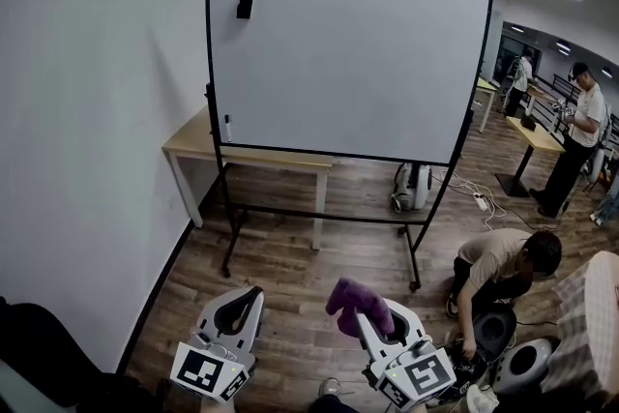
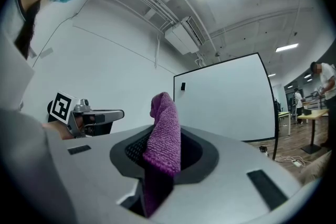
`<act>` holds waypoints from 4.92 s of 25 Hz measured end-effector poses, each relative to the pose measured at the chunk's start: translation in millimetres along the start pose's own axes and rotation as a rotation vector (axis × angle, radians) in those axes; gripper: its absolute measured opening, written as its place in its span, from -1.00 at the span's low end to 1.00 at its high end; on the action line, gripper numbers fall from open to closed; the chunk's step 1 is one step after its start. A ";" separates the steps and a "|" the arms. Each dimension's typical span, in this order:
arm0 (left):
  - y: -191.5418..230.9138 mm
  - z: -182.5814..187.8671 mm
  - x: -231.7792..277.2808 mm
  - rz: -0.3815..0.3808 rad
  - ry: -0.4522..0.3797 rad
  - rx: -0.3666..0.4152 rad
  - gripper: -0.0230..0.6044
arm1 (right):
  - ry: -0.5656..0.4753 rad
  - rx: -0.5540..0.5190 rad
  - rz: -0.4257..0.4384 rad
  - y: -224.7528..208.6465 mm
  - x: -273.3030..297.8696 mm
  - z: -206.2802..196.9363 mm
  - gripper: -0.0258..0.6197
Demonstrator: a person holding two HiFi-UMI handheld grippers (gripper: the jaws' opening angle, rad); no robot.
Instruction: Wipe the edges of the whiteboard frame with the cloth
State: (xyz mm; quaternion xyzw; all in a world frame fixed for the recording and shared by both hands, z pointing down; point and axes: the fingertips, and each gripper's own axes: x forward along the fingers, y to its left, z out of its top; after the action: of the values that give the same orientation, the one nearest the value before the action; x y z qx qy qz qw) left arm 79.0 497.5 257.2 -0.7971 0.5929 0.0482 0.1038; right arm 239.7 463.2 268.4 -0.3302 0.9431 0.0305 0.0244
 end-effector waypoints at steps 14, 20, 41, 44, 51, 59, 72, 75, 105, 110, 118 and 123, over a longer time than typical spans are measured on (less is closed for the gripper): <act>40.0 -8.1 100.3 0.064 -0.020 0.008 -0.87 | -0.021 0.012 0.093 -84.0 93.9 4.1 -0.67; 47.5 -14.4 139.7 0.103 -0.032 0.018 -0.87 | -0.045 0.020 0.149 -118.6 121.1 1.4 -0.67; 86.4 -33.3 201.5 0.103 -0.025 0.014 -0.87 | -0.051 0.071 0.145 -163.8 180.4 -14.1 -0.67; 108.3 -38.0 207.3 0.089 -0.025 0.008 -0.87 | -0.049 0.074 0.121 -162.4 199.8 -15.8 -0.67; 167.4 -47.2 219.7 0.053 -0.011 0.013 -0.87 | -0.052 0.084 0.067 -151.8 252.2 -17.5 -0.67; 235.9 -62.3 229.2 0.001 0.003 0.017 -0.87 | -0.034 0.089 0.025 -129.1 316.8 -25.7 -0.67; 318.8 -75.4 219.0 -0.040 -0.008 -0.004 -0.87 | -0.033 0.096 -0.027 -88.4 382.3 -35.5 -0.67; 332.4 -77.4 214.6 -0.052 -0.013 -0.002 -0.87 | -0.038 0.089 -0.037 -77.9 391.6 -36.9 -0.67; 452.4 -113.5 304.2 0.035 -0.016 -0.012 -0.87 | -0.018 0.069 0.049 -130.5 552.8 -49.6 -0.67; 472.6 -118.1 338.6 0.054 -0.020 -0.014 -0.87 | -0.014 0.067 0.069 -156.0 586.9 -49.2 -0.67; 489.1 -125.0 386.3 0.083 -0.032 0.000 -0.87 | -0.019 0.061 0.085 -198.7 622.3 -53.3 -0.67; 490.8 -135.0 403.2 0.098 -0.024 -0.004 -0.87 | -0.018 0.069 0.092 -218.2 635.7 -60.0 -0.67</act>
State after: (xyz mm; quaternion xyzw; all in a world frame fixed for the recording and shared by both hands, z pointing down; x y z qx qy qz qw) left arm -278.3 -44.8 254.9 -0.7667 0.6297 0.0640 0.1071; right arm -122.0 -106.4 277.1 -0.2850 0.9576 0.0020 0.0430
